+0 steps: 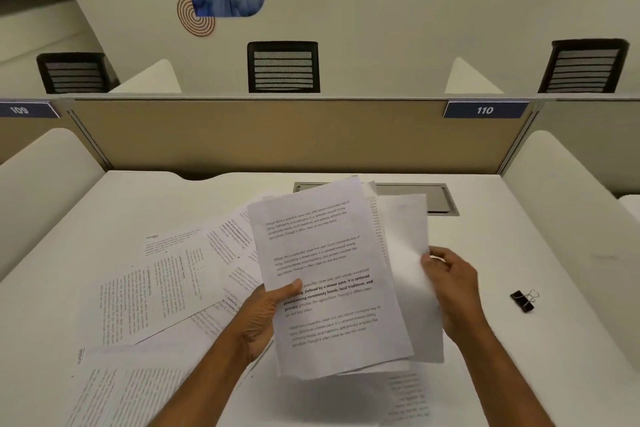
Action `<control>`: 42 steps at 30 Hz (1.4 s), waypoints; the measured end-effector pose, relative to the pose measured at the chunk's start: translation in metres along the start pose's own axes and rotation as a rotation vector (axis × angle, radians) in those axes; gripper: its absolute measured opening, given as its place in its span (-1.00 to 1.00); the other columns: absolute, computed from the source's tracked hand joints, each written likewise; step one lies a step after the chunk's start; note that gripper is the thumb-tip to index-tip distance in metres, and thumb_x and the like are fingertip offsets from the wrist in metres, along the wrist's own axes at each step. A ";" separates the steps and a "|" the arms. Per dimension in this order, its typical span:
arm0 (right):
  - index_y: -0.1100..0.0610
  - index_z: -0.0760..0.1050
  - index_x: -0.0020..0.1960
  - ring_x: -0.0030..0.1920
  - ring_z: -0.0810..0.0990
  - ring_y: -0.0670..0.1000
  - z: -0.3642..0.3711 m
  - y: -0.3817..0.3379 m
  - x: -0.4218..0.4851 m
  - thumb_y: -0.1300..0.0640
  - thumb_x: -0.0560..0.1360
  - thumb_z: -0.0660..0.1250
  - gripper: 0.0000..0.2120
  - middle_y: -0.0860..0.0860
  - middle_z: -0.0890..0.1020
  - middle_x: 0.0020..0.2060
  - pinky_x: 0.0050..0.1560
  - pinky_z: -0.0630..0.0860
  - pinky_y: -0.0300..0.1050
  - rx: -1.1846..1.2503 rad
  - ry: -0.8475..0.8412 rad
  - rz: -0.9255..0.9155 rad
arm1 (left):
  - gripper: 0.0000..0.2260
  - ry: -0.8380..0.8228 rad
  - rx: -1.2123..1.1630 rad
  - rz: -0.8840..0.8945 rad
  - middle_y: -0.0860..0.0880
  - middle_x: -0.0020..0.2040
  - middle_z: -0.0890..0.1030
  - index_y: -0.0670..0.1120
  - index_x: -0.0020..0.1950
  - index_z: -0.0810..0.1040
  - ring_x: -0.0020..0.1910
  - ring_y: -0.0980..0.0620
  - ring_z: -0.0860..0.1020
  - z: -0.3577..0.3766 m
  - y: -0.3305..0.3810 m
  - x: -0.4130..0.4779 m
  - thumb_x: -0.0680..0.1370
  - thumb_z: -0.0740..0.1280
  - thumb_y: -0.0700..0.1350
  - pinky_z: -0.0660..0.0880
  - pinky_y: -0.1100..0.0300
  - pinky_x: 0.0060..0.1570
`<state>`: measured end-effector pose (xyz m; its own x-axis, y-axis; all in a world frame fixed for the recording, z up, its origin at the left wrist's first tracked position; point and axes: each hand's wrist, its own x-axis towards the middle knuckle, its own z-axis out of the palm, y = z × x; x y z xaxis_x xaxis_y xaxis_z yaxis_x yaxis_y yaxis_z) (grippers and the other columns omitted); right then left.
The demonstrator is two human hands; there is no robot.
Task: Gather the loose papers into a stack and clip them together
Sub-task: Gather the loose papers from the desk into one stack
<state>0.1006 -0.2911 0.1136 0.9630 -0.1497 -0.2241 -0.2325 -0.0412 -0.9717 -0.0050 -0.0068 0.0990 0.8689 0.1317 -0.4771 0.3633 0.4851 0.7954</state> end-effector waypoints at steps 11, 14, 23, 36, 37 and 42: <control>0.12 0.68 0.08 -0.18 0.72 0.08 0.034 0.009 -0.019 0.20 0.59 0.37 -0.87 0.07 0.78 -0.08 -0.24 0.66 -0.06 -0.030 -0.304 0.193 | -0.64 0.060 0.139 -0.022 -0.20 0.21 0.73 -0.13 0.33 0.63 0.20 -0.25 0.69 0.000 -0.021 -0.014 0.53 0.47 -0.23 0.55 -0.27 0.30; 0.12 0.65 0.04 -0.28 0.67 0.02 0.045 0.013 -0.030 0.14 0.62 0.34 -0.88 0.06 0.75 -0.12 -0.38 0.57 -0.17 -0.023 -0.340 0.224 | -0.66 0.143 0.143 -0.023 -0.14 0.18 0.75 -0.10 0.32 0.64 0.20 -0.20 0.69 -0.006 -0.032 -0.019 0.54 0.48 -0.22 0.54 -0.22 0.33; 0.06 0.24 0.53 0.38 0.46 0.14 0.028 0.092 -0.064 -0.26 0.51 0.35 -0.28 0.12 0.47 0.37 0.32 0.47 0.05 -1.137 -0.566 0.030 | -0.67 0.328 -0.205 0.021 -0.23 0.35 0.63 -0.18 0.39 0.58 0.33 -0.24 0.60 -0.103 -0.052 -0.049 0.62 0.31 -0.27 0.43 -0.20 0.44; 0.02 0.35 0.41 0.36 0.43 0.11 0.060 0.116 -0.095 -0.14 0.36 0.48 -0.31 0.04 0.47 0.31 0.36 0.42 0.04 -1.333 -0.532 0.098 | -0.55 0.186 -0.266 -0.160 -0.28 0.42 0.56 -0.16 0.47 0.51 0.48 -0.30 0.45 -0.153 -0.045 -0.039 0.57 0.37 -0.27 0.41 -0.34 0.39; 0.02 0.43 0.36 0.33 0.46 0.10 0.059 0.116 -0.095 -0.12 0.38 0.48 -0.40 0.03 0.50 0.28 0.32 0.45 0.01 -1.304 -0.531 0.097 | -0.50 0.145 -0.233 -0.174 -0.28 0.43 0.55 -0.17 0.47 0.52 0.47 -0.31 0.45 -0.153 -0.045 -0.039 0.52 0.45 -0.27 0.33 -0.35 0.46; 0.08 0.56 -0.18 -0.16 0.68 0.05 0.041 0.111 -0.081 0.11 0.39 0.50 -0.87 0.06 0.70 -0.13 -0.10 0.60 -0.06 -0.764 -0.477 0.170 | -0.35 0.067 0.020 -0.145 -0.24 0.32 0.66 -0.21 0.35 0.59 0.32 -0.23 0.61 -0.144 -0.051 -0.039 0.31 0.67 -0.12 0.44 -0.13 0.45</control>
<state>0.0021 -0.2431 0.0214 0.8220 0.2034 -0.5319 -0.2399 -0.7234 -0.6474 -0.1058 0.0877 0.0231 0.7826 0.1194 -0.6110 0.4904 0.4863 0.7232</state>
